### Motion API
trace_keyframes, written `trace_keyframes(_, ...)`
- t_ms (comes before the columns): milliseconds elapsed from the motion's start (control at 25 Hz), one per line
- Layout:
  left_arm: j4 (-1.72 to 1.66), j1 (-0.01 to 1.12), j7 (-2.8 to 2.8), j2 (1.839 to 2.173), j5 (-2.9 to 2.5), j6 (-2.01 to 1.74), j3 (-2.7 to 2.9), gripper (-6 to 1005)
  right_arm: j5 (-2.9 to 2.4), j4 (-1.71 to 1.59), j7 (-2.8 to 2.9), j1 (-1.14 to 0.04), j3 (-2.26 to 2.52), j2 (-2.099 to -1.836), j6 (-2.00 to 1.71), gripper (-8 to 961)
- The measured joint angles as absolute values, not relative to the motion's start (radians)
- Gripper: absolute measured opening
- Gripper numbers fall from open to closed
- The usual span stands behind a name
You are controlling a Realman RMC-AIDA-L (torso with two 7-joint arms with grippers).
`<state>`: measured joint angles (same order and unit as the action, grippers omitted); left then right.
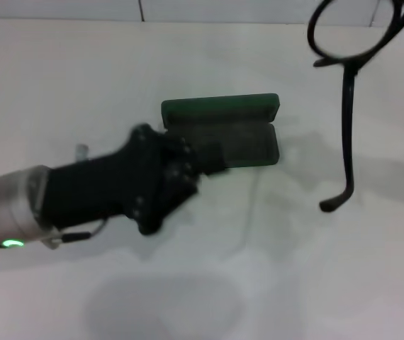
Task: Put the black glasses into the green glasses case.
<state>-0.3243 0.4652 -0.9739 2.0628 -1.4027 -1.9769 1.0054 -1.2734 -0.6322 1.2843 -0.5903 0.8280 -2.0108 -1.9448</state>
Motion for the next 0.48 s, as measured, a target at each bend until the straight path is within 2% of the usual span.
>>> trace_keyframes(200, -0.306, 0.536, -0.954, 2.094, -1.500, -1.981, 1.021, 21, -1.228, -0.586, 1.232, -0.639, 0.839, -2.024, -1.912, 50)
trace_keyframes(480, -0.194, 0.623, -0.831, 2.107, -1.420, -2.008, 1.084, 20, -1.231, -0.406, 1.098, -0.756, 0.898, -2.026, -1.800, 49)
